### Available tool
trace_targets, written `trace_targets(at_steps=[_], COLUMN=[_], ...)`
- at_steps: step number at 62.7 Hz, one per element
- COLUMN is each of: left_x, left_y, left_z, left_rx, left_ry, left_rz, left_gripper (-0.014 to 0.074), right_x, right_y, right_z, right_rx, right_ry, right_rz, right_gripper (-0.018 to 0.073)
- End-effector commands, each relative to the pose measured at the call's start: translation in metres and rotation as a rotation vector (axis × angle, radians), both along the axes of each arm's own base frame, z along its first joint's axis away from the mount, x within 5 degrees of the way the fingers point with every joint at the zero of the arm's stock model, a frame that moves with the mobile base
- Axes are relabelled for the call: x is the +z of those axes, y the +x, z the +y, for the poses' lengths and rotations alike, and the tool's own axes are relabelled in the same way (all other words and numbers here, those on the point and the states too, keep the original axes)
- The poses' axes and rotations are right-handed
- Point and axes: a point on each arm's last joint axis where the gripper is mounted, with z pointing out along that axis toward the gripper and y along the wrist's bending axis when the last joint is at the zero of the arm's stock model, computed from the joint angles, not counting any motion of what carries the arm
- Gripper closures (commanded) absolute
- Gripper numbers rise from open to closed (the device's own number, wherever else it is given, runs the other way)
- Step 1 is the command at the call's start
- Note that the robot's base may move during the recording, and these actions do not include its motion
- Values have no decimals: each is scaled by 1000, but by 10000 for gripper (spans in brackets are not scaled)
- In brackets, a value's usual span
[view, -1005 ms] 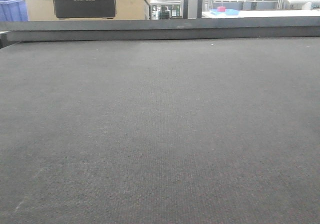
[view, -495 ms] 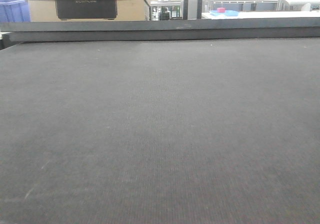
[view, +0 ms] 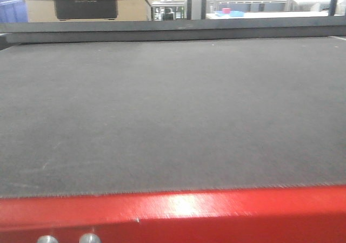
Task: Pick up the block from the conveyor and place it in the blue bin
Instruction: 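Drive the base away along the red conveyor frame holding both blocks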
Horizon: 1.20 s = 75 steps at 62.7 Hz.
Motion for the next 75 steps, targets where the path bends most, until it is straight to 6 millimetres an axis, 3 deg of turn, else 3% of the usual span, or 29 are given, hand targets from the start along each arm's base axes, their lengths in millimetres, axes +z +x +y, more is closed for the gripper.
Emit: trace_targets(at_steps=[1,75], left_x=[4,4], left_y=[-2,-1], left_z=[0,2], left_rx=[-4,30], left_ry=[0,1], left_rz=[-24,-24], left_gripper=[707,707], right_x=[2,2], right_y=[0,0], right_z=[-1,-1], right_rx=[-9,-9], right_ry=[-7,-7], right_rz=[-26,-26], right_gripper=[727,727])
